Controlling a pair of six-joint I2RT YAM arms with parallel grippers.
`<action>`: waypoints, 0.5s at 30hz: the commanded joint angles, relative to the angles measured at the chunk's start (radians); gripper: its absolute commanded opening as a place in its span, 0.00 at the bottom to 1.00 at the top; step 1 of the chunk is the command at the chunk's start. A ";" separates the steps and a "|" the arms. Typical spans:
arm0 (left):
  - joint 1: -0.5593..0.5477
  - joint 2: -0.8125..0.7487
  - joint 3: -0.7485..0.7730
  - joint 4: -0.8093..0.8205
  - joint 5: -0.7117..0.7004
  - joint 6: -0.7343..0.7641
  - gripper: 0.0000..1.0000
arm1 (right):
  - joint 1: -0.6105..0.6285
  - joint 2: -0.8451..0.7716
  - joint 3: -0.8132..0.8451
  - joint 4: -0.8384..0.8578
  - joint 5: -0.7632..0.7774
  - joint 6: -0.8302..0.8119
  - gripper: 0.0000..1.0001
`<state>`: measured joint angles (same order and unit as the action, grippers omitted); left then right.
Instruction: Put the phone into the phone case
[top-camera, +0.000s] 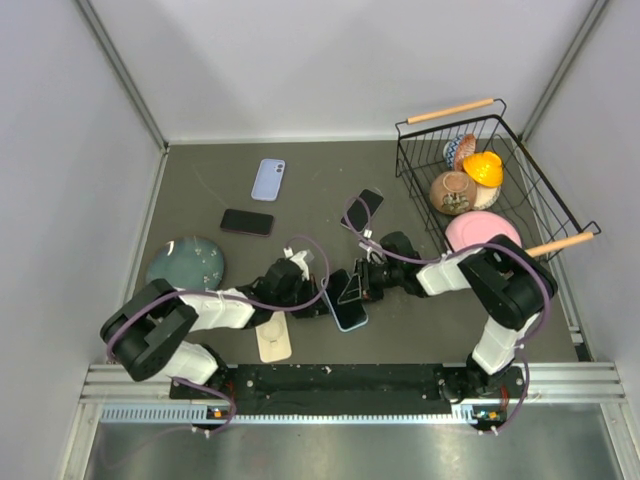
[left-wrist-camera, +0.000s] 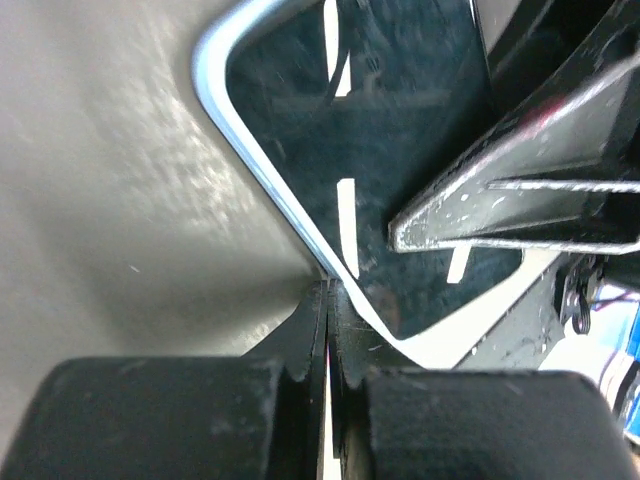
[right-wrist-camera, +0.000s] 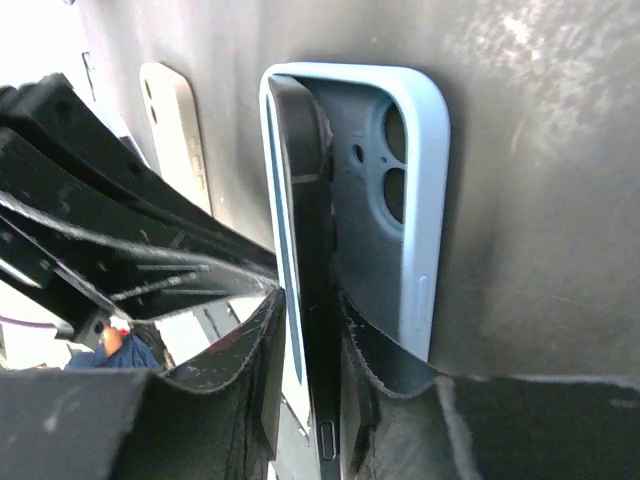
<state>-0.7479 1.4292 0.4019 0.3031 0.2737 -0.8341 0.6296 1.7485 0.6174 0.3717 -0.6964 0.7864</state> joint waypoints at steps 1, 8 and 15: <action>-0.051 -0.030 -0.028 -0.122 -0.013 -0.010 0.01 | 0.010 -0.084 0.031 -0.091 0.161 -0.056 0.27; -0.051 -0.147 -0.014 -0.234 -0.097 -0.033 0.23 | 0.009 -0.193 0.105 -0.326 0.262 -0.144 0.41; -0.050 -0.205 0.075 -0.367 -0.163 0.000 0.43 | 0.004 -0.241 0.148 -0.442 0.290 -0.199 0.53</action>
<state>-0.7986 1.2510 0.4034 0.0376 0.1741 -0.8608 0.6384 1.5616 0.7128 0.0193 -0.4572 0.6464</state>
